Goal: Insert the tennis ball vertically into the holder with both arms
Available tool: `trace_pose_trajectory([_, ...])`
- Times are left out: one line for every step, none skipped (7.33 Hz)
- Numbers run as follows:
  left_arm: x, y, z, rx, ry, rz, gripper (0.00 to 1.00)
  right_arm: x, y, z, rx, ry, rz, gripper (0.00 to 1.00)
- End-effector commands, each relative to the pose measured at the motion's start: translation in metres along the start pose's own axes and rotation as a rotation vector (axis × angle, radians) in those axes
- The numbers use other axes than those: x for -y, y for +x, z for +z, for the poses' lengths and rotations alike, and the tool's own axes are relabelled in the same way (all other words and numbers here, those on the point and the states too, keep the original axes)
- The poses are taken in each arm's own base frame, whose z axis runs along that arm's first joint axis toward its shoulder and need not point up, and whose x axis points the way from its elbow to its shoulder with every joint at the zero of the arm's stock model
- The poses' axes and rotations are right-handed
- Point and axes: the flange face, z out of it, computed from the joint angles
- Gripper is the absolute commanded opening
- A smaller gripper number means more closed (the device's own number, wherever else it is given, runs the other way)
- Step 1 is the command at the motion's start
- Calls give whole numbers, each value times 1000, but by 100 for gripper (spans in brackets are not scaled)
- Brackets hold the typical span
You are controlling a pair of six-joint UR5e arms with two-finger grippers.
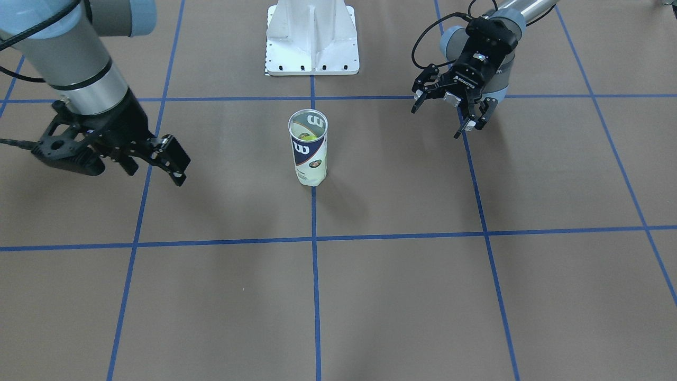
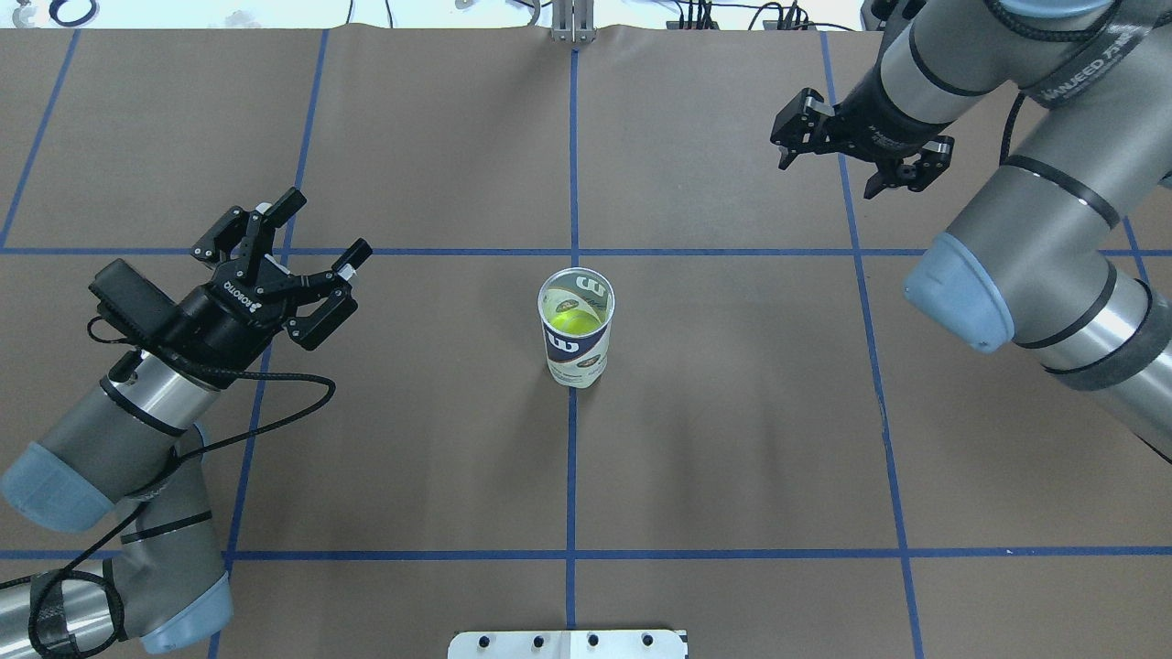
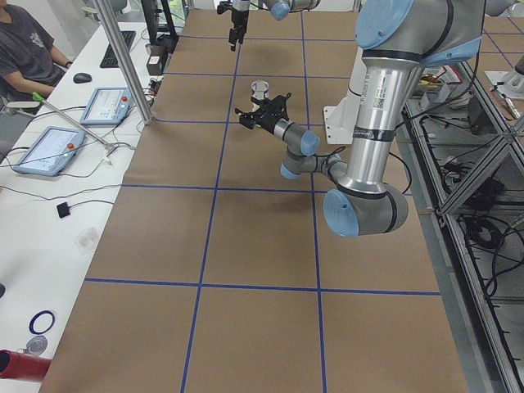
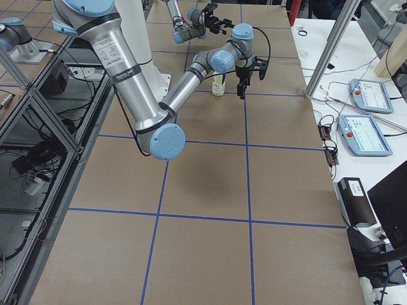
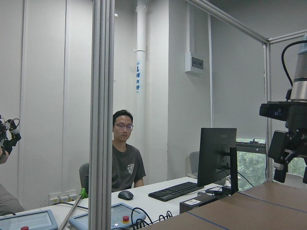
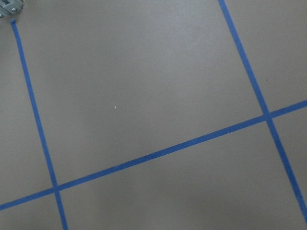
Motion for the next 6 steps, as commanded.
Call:
trace_pose_trajectory([-14,-46,12,126,-160,185,88,27,31,-2,-34,24,-45,99])
trace_pose_trajectory([-15,-81,15,201,-212,252,80,32,35,4,-45,21,-43,99])
trace_pose_trajectory([-36,-115,10,262,-350,380,79,40,42,4,-56,26,-69,99])
trace_pose_trajectory([-35,-136,19,273,-443,524,79,51,57,5,-75,33,-75,99])
trace_pose_trajectory([-33,-162,26,302,-534,608,79,71,75,8,-101,34,-66,99])
trace_pose_trajectory([-20,-205,38,307,-661,615,79,89,96,15,-133,24,-121,99])
